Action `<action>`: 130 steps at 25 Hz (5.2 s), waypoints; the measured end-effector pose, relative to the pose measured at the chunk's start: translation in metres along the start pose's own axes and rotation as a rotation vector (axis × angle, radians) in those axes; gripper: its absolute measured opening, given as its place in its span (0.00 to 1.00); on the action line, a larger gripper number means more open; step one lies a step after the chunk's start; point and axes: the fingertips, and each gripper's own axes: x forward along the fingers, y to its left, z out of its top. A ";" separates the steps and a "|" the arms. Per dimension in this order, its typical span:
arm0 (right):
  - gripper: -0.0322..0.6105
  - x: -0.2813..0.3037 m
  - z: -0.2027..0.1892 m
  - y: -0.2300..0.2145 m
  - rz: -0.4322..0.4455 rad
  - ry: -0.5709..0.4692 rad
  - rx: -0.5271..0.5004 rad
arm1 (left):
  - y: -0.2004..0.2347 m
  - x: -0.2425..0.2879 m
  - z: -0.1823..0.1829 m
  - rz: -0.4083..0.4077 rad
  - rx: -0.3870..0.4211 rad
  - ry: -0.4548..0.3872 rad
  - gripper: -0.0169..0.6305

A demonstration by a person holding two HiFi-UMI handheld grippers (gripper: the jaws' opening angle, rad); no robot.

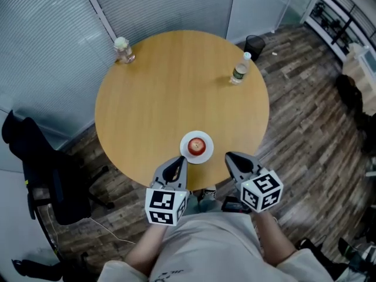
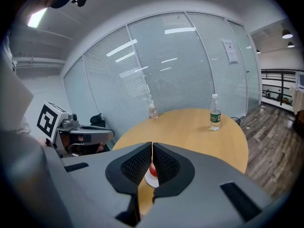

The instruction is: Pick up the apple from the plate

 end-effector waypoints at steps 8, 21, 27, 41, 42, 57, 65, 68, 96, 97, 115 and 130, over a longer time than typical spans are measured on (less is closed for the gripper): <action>0.10 0.010 -0.013 0.001 -0.021 0.016 0.030 | 0.005 0.009 -0.015 -0.045 0.032 0.051 0.03; 0.10 0.036 -0.042 -0.006 -0.013 0.080 0.065 | 0.009 0.047 -0.039 -0.059 0.028 0.104 0.03; 0.10 0.047 -0.055 -0.006 -0.005 0.110 0.082 | 0.014 0.062 -0.052 -0.063 0.032 0.127 0.03; 0.10 0.068 -0.071 -0.023 0.000 0.158 0.113 | 0.021 0.094 -0.092 -0.084 0.042 0.240 0.14; 0.10 0.069 -0.072 -0.024 0.000 0.159 0.115 | 0.022 0.096 -0.094 -0.082 0.045 0.246 0.15; 0.10 0.075 -0.092 -0.033 -0.002 0.202 0.157 | 0.019 0.129 -0.132 -0.145 0.087 0.337 0.49; 0.10 0.073 -0.101 -0.036 -0.011 0.223 0.175 | 0.019 0.142 -0.149 -0.152 0.131 0.382 0.58; 0.10 0.075 -0.103 -0.037 -0.008 0.230 0.182 | 0.021 0.148 -0.152 -0.149 0.136 0.376 0.58; 0.10 0.066 -0.095 -0.041 0.003 0.219 0.184 | 0.015 0.152 -0.145 -0.135 0.144 0.360 0.59; 0.10 0.065 -0.094 -0.040 0.004 0.214 0.178 | 0.015 0.149 -0.142 -0.133 0.143 0.356 0.59; 0.10 0.038 -0.051 -0.006 0.024 0.163 0.023 | -0.002 0.066 -0.064 -0.120 0.091 0.206 0.59; 0.10 0.007 -0.020 0.010 -0.016 0.080 -0.035 | -0.015 0.011 -0.032 -0.096 0.073 0.119 0.59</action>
